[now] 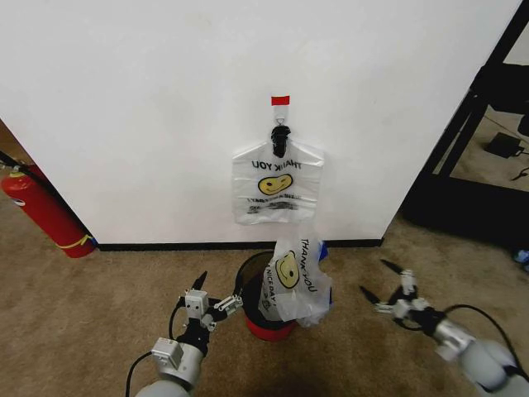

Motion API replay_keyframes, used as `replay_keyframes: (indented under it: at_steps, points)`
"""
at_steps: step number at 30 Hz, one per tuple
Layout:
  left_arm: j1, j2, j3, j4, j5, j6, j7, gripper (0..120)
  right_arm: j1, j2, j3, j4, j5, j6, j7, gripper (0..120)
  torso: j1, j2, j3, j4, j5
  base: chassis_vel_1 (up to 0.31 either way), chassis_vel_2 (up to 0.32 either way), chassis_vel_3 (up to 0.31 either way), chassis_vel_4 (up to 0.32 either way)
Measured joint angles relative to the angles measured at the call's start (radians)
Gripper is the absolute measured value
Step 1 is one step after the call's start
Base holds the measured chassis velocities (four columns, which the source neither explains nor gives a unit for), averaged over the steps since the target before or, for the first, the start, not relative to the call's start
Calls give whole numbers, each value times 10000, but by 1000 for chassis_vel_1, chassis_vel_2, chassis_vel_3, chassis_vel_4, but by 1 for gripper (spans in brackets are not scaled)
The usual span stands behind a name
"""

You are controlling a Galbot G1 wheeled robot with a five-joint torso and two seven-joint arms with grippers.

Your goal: Pick up the garbage bag from the wall and place it over the trash bin.

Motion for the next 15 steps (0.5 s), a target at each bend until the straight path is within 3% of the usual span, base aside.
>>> replay_keyframes:
  at_steps: [5, 15]
  points:
    - [-174, -117, -24, -139, -42, 243, -105, 100, 1465, 371, -772, -850, -872, -51, 299, 100, 0, 0, 0, 1, -1, 0, 0, 0, 0]
    - [-264, -279, 26, -120, -171, 385, -151, 100, 1669, 252, -1106, -1238, -1417, -90, 253, 100, 0, 0, 0, -5, 0, 0, 0, 0, 0]
